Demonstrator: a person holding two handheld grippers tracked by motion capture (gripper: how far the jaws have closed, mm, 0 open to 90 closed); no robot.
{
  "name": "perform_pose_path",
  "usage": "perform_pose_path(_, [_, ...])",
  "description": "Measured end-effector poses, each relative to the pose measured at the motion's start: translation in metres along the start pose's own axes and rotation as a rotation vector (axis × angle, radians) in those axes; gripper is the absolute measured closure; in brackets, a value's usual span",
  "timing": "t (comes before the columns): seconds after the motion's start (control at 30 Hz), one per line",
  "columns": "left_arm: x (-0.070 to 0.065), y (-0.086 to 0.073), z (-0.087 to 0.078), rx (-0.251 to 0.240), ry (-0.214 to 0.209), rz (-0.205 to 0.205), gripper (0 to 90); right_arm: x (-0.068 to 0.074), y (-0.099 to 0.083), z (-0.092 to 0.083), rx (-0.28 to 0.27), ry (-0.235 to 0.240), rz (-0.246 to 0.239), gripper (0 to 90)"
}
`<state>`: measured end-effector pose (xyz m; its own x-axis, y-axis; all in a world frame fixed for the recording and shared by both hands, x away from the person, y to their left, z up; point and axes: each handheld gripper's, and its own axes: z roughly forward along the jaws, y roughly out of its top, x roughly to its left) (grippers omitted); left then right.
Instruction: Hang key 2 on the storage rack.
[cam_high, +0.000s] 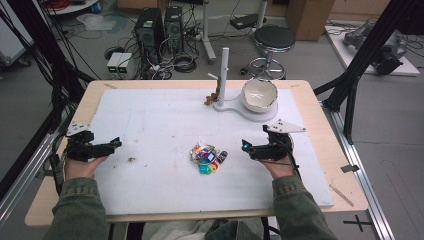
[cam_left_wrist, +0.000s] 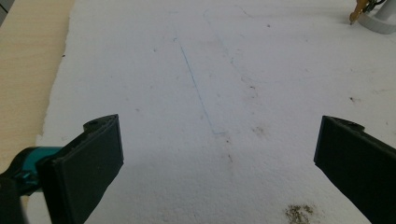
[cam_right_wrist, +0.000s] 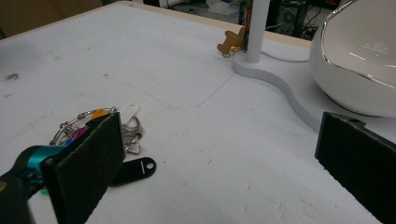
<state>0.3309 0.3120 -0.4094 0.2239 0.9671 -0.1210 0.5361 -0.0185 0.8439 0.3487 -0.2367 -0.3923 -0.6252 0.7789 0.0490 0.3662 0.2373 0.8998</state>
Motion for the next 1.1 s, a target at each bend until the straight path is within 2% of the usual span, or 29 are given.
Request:
perform_pose_path(0.6, [0.000, -0.001, 0.002, 0.020, -0.005, 0.010, 1.7, 0.016, 0.001, 0.015, 0.052, 0.051, -0.036, 0.6])
perform_pose_path(0.7, [0.000, -0.001, 0.003, 0.021, -0.008, 0.004, 1.7, 0.018, 0.001, 0.017, 0.061, 0.055, -0.038, 0.6])
perform_pose_path(0.9, [-0.001, -0.001, 0.004, 0.036, -0.012, 0.018, 1.7, 0.022, 0.001, 0.021, 0.078, 0.072, -0.042, 0.6])
perform_pose_path(1.1, [-0.002, -0.001, 0.003, 0.028, -0.008, 0.013, 1.7, 0.029, 0.001, 0.028, 0.087, 0.098, -0.040, 0.6])
